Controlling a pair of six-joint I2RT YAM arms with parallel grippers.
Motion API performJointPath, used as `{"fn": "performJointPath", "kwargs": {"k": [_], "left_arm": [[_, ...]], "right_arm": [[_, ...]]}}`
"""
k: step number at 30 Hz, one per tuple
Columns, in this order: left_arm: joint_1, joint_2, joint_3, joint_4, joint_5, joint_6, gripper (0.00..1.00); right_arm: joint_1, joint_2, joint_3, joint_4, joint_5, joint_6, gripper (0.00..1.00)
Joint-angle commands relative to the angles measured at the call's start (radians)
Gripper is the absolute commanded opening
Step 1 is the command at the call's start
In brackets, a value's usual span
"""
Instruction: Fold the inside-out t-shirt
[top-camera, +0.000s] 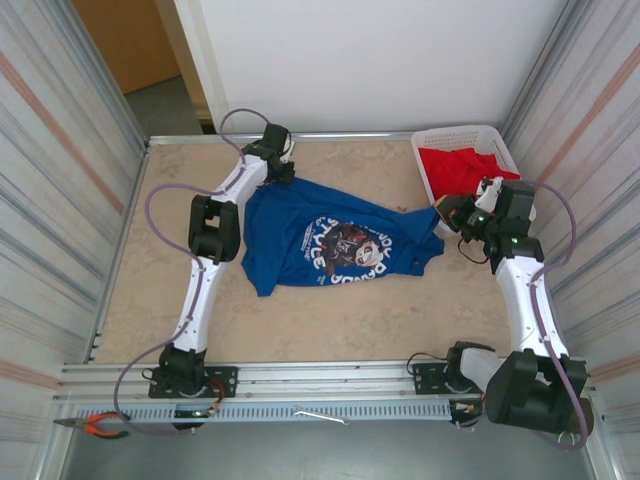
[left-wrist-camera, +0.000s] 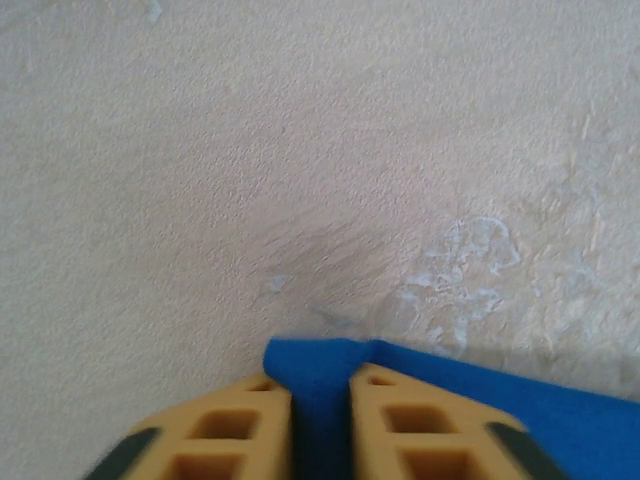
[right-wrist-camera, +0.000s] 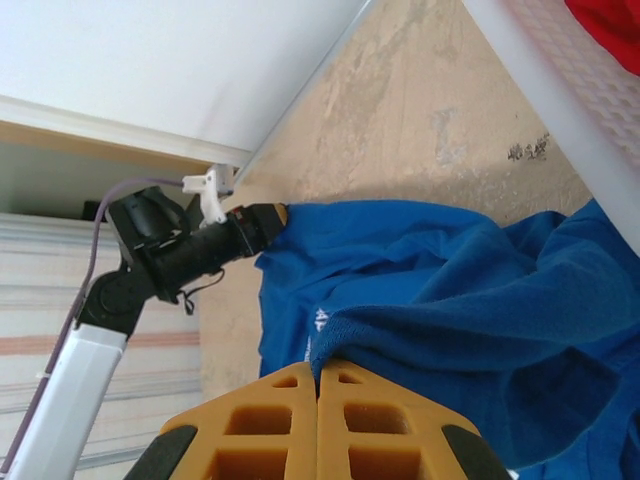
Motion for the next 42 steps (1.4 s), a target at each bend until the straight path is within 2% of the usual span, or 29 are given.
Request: {"fn": "performJointPath", "kwargs": {"k": [1, 7, 14, 19, 27, 34, 39, 42], "left_arm": [[-0.002, 0.026, 0.025, -0.046, 0.034, 0.002, 0.00], [0.018, -0.102, 0.029, -0.026, 0.081, -0.049, 0.00], [0.107, -0.397, -0.006, 0.033, 0.253, -0.207, 0.00], [0.161, -0.635, -0.174, 0.100, 0.342, -0.298, 0.00], [0.251, -0.955, -0.480, 0.231, 0.429, -0.399, 0.00], [0.305, -1.116, -0.592, 0.239, 0.452, -0.418, 0.00], [0.334, -1.257, -0.672, 0.326, 0.492, -0.534, 0.00], [0.334, -1.328, -0.666, 0.380, 0.491, -0.601, 0.00]], "right_arm": [[-0.013, -0.029, 0.032, -0.017, 0.003, -0.029, 0.00], [-0.047, 0.005, 0.084, -0.006, -0.019, -0.025, 0.00], [-0.128, 0.103, 0.258, 0.040, -0.080, 0.026, 0.00], [-0.158, 0.152, 0.387, 0.085, -0.113, 0.100, 0.00], [-0.170, 0.139, 0.460, 0.160, -0.122, 0.229, 0.00], [-0.181, 0.105, 0.488, 0.188, -0.137, 0.303, 0.00], [-0.203, 0.077, 0.564, 0.227, -0.162, 0.395, 0.00], [-0.215, 0.079, 0.663, 0.231, -0.170, 0.432, 0.00]]}}
